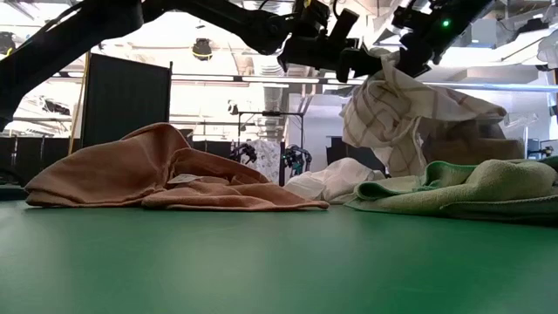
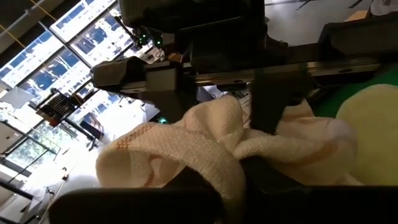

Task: Sort towels by color in basket
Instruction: Put the patterned white towel into the top transparent bin

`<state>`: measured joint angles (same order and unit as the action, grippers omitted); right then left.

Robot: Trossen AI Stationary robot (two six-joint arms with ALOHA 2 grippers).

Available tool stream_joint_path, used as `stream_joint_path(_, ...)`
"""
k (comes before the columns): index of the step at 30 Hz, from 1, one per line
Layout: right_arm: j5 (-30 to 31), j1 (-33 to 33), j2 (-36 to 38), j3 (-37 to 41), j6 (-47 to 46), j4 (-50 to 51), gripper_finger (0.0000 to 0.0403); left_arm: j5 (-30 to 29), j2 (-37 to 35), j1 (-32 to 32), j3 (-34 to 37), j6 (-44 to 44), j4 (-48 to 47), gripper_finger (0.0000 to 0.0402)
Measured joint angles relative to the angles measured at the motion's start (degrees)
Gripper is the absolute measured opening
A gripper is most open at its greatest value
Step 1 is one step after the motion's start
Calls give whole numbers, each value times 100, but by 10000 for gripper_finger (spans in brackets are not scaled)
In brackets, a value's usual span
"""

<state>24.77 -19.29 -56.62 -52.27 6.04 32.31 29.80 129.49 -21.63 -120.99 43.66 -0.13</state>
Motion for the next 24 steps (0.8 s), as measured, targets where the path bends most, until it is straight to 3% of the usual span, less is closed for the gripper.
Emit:
stream_joint_path(3, 15, 0, 8, 0, 6, 12, 64, 0, 0, 0, 0, 2, 30, 16)
stream_joint_path(5, 39, 0, 62, 2, 24, 60, 27, -2, 0, 0, 0, -2, 36, 17)
stream_joint_path(10, 342, 6, 234, 2, -154, 105, 27, -194, -22, 13, -2, -28, 43, 50)
stream_joint_path(16, 1194, -23, 581, 0, -517, 697, 27, -854, -150, -14, -2, -203, -247, 138)
stream_joint_path(24, 1827, -261, 920, -4, -1439, 2021, 27, -1633, -575, -136, 2, -297, -1438, 230)
